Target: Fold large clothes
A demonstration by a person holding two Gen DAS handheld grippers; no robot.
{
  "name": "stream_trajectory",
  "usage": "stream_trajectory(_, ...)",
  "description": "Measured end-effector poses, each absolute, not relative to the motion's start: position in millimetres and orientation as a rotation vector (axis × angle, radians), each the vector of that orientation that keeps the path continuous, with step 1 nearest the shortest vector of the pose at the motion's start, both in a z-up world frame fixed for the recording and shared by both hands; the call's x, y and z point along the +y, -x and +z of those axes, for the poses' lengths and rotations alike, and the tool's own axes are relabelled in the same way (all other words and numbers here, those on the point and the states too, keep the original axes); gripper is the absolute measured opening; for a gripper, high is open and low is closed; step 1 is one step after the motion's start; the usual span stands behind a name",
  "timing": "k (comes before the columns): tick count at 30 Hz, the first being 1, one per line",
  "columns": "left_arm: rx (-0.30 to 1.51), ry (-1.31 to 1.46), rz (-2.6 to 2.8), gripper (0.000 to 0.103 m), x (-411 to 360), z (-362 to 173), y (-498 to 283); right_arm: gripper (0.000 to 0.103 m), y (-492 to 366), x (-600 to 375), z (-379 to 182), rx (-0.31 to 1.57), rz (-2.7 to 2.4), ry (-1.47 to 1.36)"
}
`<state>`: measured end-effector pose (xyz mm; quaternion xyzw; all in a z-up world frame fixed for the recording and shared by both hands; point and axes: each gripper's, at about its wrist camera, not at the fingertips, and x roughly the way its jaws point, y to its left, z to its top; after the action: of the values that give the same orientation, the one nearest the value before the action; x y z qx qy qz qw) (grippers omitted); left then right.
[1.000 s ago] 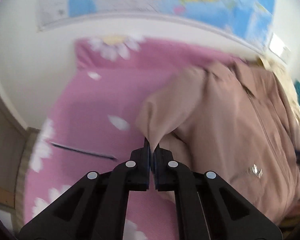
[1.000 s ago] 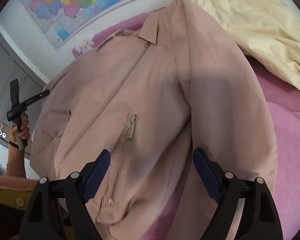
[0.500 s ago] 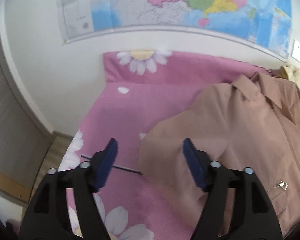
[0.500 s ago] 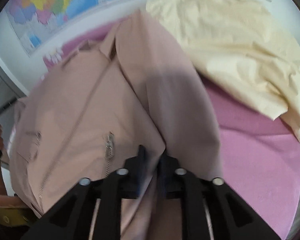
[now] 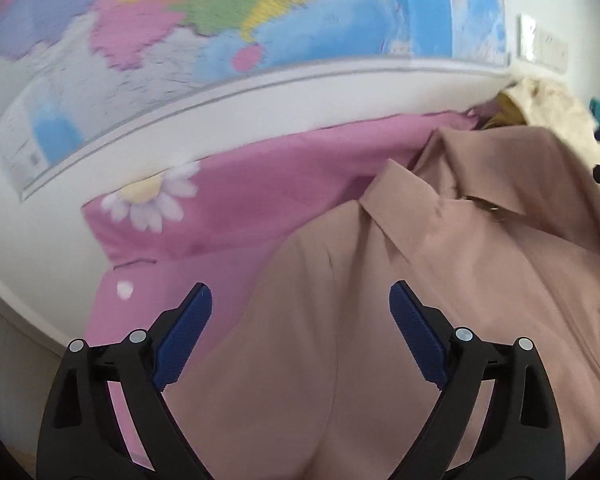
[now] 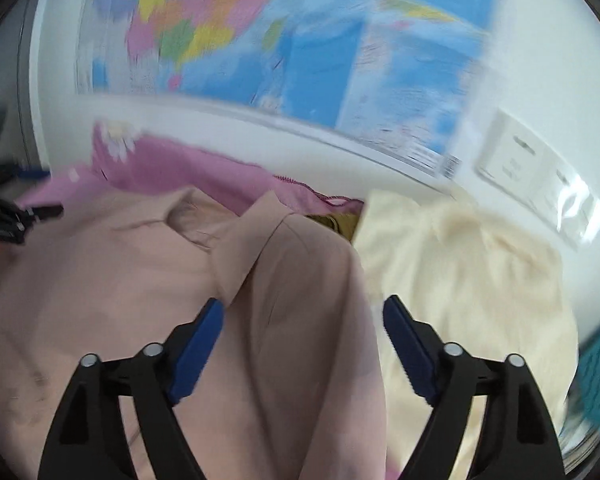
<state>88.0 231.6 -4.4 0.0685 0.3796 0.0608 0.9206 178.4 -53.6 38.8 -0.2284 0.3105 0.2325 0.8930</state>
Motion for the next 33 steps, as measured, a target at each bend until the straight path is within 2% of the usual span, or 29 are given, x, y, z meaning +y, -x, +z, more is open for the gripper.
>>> stream_trajectory(3, 0.836, -0.136, 0.137, 0.086, 230, -21, -126, 0.081, -210, -27, 21, 0.676, 0.469, 0.558)
stream_trajectory(5, 0.875, -0.121, 0.14, 0.08, 233, -31, -141, 0.08, -231, -16, 6, 0.717, 0.442, 0.621)
stream_trajectory(6, 0.9, -0.112, 0.153, 0.073, 235, -38, -150, 0.08, -235, -14, 2, 0.726, 0.426, 0.643)
stream_trajectory(7, 0.921, -0.098, 0.161, 0.062, 238, -43, -157, 0.073, -243, -13, -4, 0.748, 0.423, 0.661)
stream_trajectory(8, 0.935, -0.084, 0.152, 0.058, 240, -47, -162, 0.053, -246, -14, -5, 0.753, 0.416, 0.664)
stream_trajectory(10, 0.952, -0.056, 0.146, 0.042, 242, -51, -170, 0.031, -253, -18, -4, 0.78, 0.425, 0.663)
stream_trajectory(11, 0.955, -0.037, 0.135, 0.041, 242, -51, -173, 0.018, -256, -21, -1, 0.789, 0.425, 0.652)
stream_trajectory(13, 0.935, -0.034, 0.147, 0.04, 242, -47, -178, 0.012, -260, -25, 12, 0.774, 0.423, 0.623)
stream_trajectory(16, 0.858, -0.028, 0.171, 0.04, 242, -29, -182, 0.011, -266, -36, 35, 0.717, 0.414, 0.53)
stream_trajectory(17, 0.833, -0.022, 0.183, 0.04, 244, -23, -182, 0.011, -271, -41, 40, 0.715, 0.421, 0.476)
stream_trajectory(18, 0.803, -0.014, 0.199, 0.052, 247, -17, -182, 0.011, -277, -44, 40, 0.729, 0.428, 0.441)
stream_trajectory(19, 0.807, 0.0, 0.197, 0.082, 250, -15, -183, 0.012, -285, -48, 35, 0.758, 0.427, 0.398)
stream_trajectory(20, 0.815, 0.027, 0.159, 0.09, 253, -16, -183, 0.013, -288, -48, 28, 0.772, 0.429, 0.401)
stream_trajectory(21, 0.823, 0.037, 0.123, 0.092, 254, -18, -184, 0.015, -291, -47, 23, 0.774, 0.434, 0.413)
stream_trajectory(24, 0.89, -0.022, 0.086, 0.091, 244, -36, -185, 0.024, -288, -47, 20, 0.754, 0.436, 0.415)
stream_trajectory(26, 0.926, -0.097, 0.141, 0.087, 233, -53, -190, 0.048, -289, -53, 24, 0.748, 0.426, 0.388)
stream_trajectory(27, 0.945, -0.124, 0.176, 0.078, 230, -59, -192, 0.056, -287, -58, 28, 0.747, 0.427, 0.373)
stream_trajectory(28, 0.958, -0.133, 0.205, 0.071, 228, -62, -194, 0.069, -281, -67, 35, 0.73, 0.417, 0.346)
stream_trajectory(29, 0.957, -0.12, 0.224, 0.071, 228, -63, -194, 0.076, -276, -73, 41, 0.715, 0.411, 0.336)
stream_trajectory(33, 0.86, -0.088, 0.244, 0.073, 221, -39, -173, 0.079, -238, -114, 70, 0.691, 0.469, 0.25)
